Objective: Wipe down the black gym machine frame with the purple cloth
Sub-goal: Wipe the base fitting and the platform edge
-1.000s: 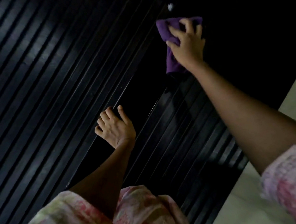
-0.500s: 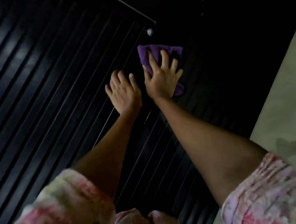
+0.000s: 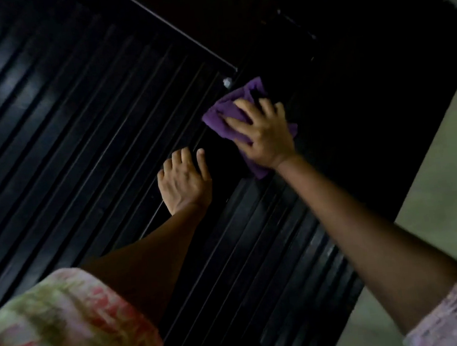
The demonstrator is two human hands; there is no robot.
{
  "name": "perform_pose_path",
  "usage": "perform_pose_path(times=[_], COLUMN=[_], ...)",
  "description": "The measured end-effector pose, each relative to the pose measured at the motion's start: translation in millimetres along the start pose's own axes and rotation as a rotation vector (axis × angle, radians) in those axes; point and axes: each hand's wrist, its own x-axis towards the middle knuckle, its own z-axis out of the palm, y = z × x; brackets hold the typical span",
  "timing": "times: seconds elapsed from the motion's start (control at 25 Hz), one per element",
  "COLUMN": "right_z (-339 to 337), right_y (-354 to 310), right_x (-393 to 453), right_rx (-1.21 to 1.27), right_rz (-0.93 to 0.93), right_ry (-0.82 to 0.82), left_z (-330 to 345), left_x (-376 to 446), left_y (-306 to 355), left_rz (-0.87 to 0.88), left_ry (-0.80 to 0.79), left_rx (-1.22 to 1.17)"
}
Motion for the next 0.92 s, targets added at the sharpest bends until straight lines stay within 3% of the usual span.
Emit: perform_pose_path(times=[0.08,0.16,0.28,0.4,0.48,0.56,0.72,0.84,0.92], right_z=[-6,-15,-19,-24,-30,-33,-24,-24,-28], right_y=[47,63,25,-5,27,70,80,75,75], right_x=[26,50,62,51,52,70,87,57,51], right_rx=[-0.015,0.027,0.034,-0.041,-0.057,-0.071,-0.108,-0.034,-0.038], right_rz=[-0.058,0.229,0.649,0.551,0.364,0.317,0.583,0.894,0.967], right_ry=[-0.045,-0.116,-0.168,-0.235,-0.311,-0.338,-0.250,-0.175,-0.187], left_z=[-2,-3,-4,-5,-4,-4,-2,-3,-2], left_x=[1,1,-2,-1,-1,-1,-1,-1,-1], left_y=[2,4,4,4,6,7,6,6,6], left_rz=[-0.017,-0.028,-0.029,-0.046,-0.050,-0.052,-0.056,-0.053,-0.049], left_ry=[-0.007,-0.016,-0.025,-0.022,-0.026,-0.015,-0.002,-0.004,0.003], left_rx=[-0.013,-0.022,-0.012,-0.011,-0.009,-0.010,-0.021,-0.013,-0.009])
